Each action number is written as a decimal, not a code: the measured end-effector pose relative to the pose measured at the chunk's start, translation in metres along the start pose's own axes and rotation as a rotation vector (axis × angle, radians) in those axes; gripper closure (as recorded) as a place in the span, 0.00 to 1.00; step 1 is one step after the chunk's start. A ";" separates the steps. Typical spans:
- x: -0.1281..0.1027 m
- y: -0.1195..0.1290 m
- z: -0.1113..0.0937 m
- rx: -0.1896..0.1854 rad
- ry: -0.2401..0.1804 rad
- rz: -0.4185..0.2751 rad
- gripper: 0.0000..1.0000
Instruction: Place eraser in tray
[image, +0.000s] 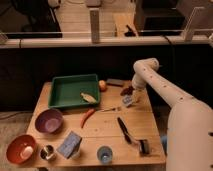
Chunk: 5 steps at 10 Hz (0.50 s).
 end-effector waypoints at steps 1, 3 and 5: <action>0.000 0.000 0.003 -0.001 -0.002 0.003 0.20; -0.003 -0.003 0.007 0.015 -0.018 0.006 0.20; -0.021 -0.016 -0.006 0.040 -0.041 -0.012 0.20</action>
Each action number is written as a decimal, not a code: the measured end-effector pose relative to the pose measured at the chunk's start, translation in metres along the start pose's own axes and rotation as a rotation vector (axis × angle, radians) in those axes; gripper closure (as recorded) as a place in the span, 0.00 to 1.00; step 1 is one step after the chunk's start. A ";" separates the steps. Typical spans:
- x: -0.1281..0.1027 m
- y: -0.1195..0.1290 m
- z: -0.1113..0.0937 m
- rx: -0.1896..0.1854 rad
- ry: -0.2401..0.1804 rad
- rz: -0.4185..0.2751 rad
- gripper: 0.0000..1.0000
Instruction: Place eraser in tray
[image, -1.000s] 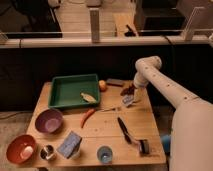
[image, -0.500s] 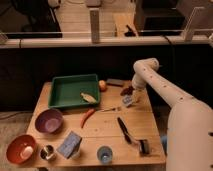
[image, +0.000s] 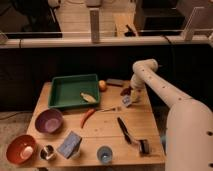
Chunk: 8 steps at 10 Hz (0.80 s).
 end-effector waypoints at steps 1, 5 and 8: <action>-0.011 -0.011 -0.011 0.010 -0.010 -0.011 0.20; -0.037 -0.053 -0.021 0.029 -0.038 -0.043 0.20; -0.047 -0.063 -0.010 0.054 -0.091 -0.048 0.20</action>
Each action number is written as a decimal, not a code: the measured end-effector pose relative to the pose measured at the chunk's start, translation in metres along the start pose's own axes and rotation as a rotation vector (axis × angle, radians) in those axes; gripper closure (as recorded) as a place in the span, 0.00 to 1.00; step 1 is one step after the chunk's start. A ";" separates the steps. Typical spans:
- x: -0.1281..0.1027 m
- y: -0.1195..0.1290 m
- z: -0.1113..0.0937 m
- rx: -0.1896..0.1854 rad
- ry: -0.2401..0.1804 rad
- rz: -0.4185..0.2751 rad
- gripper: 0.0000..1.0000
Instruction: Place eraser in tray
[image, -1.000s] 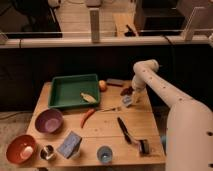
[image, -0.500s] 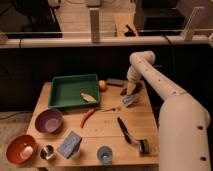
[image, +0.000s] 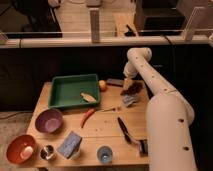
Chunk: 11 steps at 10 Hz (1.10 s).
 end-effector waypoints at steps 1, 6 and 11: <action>0.000 0.000 0.003 0.026 -0.036 0.000 0.20; -0.006 0.003 0.030 0.130 -0.134 -0.010 0.20; -0.001 -0.004 0.040 0.153 -0.235 0.073 0.20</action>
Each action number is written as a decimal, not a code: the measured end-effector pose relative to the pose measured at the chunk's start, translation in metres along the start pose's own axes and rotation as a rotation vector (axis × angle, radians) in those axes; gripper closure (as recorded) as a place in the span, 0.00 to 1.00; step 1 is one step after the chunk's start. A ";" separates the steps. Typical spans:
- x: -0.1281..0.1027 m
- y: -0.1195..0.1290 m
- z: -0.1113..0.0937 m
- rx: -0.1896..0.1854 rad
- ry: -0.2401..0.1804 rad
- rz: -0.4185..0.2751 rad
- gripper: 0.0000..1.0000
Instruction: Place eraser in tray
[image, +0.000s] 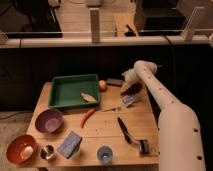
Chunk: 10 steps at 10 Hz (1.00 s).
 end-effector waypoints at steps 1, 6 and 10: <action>0.003 -0.002 -0.001 0.010 -0.012 0.022 0.20; 0.004 -0.001 0.012 0.024 -0.031 0.076 0.20; -0.002 0.000 0.029 0.015 -0.001 0.076 0.20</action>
